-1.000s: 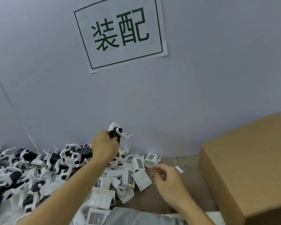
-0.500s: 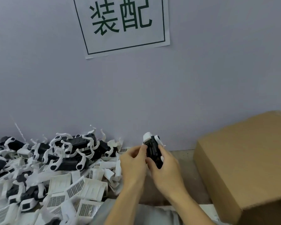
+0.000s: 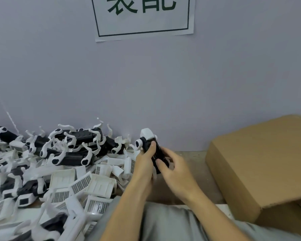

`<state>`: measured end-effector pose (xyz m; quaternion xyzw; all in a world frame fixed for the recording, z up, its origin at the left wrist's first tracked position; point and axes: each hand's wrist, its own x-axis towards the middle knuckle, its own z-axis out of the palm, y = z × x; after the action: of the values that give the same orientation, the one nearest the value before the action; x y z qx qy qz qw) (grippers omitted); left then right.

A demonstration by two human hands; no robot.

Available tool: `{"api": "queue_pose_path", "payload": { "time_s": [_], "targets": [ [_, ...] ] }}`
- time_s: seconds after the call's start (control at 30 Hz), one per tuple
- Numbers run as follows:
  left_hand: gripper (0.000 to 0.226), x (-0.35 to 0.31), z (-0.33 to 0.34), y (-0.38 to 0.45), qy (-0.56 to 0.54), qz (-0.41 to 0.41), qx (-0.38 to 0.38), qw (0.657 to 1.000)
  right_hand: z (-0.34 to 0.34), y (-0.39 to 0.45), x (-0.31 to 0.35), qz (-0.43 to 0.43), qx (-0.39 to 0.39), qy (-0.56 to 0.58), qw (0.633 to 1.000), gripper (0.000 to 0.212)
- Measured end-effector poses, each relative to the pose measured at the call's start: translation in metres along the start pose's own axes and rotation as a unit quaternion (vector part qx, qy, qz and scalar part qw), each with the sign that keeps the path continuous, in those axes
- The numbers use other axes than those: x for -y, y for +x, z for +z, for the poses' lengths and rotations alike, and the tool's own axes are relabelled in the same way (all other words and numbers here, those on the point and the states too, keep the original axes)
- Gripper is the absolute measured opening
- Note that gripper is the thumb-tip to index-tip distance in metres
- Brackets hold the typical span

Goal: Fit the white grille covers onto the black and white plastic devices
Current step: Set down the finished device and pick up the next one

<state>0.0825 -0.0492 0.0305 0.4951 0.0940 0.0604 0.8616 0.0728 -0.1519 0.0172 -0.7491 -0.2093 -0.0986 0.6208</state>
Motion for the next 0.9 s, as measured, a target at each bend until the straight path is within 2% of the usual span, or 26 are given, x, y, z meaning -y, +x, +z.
{"api": "queue_pose_path", "payload": {
  "time_s": [0.07,0.17,0.27,0.37,0.43,0.53,0.63,0.7,0.73,0.8,0.83,0.9],
  "targets": [
    [0.031,0.0,0.0,0.001,-0.011,0.013,-0.007,1.0,0.002,-0.001,-0.002,-0.037,0.002,-0.055,0.998,0.03],
    [0.022,0.0,0.001,0.004,-0.021,0.031,-0.008,0.999,-0.001,-0.001,-0.004,-0.033,-0.009,-0.117,0.993,0.043],
    [0.02,0.005,0.003,0.006,0.049,0.062,0.014,0.997,-0.003,-0.001,-0.004,-0.032,-0.024,-0.114,0.993,0.029],
    [0.019,0.011,0.006,0.008,0.109,0.082,0.012,0.991,-0.007,0.0,-0.004,-0.017,-0.039,-0.123,0.992,0.026],
    [0.018,0.01,0.005,0.007,0.116,0.1,0.012,0.988,-0.008,-0.001,-0.005,-0.007,-0.034,-0.113,0.993,0.034],
    [0.015,0.008,0.001,0.005,0.133,0.156,-0.004,0.979,-0.01,0.002,-0.011,0.026,-0.061,-0.058,0.996,0.06],
    [0.014,0.007,-0.001,0.001,0.226,0.237,-0.022,0.945,-0.014,0.008,-0.012,0.027,-0.106,0.016,0.994,0.072],
    [0.019,0.011,0.001,-0.005,0.312,0.279,0.018,0.908,-0.015,0.011,-0.012,0.031,-0.116,0.044,0.992,0.082],
    [0.026,0.013,0.003,-0.008,0.359,0.289,0.055,0.886,-0.016,0.012,-0.011,0.037,-0.132,0.063,0.988,0.078],
    [0.035,0.019,0.007,-0.013,0.41,0.282,0.126,0.858,-0.02,0.015,-0.013,0.036,-0.187,0.09,0.978,0.049],
    [0.036,0.02,0.009,-0.014,0.415,0.27,0.147,0.856,-0.023,0.016,-0.014,0.031,-0.214,0.087,0.973,0.034],
    [0.038,0.022,0.011,-0.012,0.411,0.262,0.157,0.859,-0.026,0.017,-0.016,0.028,-0.24,0.089,0.966,0.024]
  ]
}}
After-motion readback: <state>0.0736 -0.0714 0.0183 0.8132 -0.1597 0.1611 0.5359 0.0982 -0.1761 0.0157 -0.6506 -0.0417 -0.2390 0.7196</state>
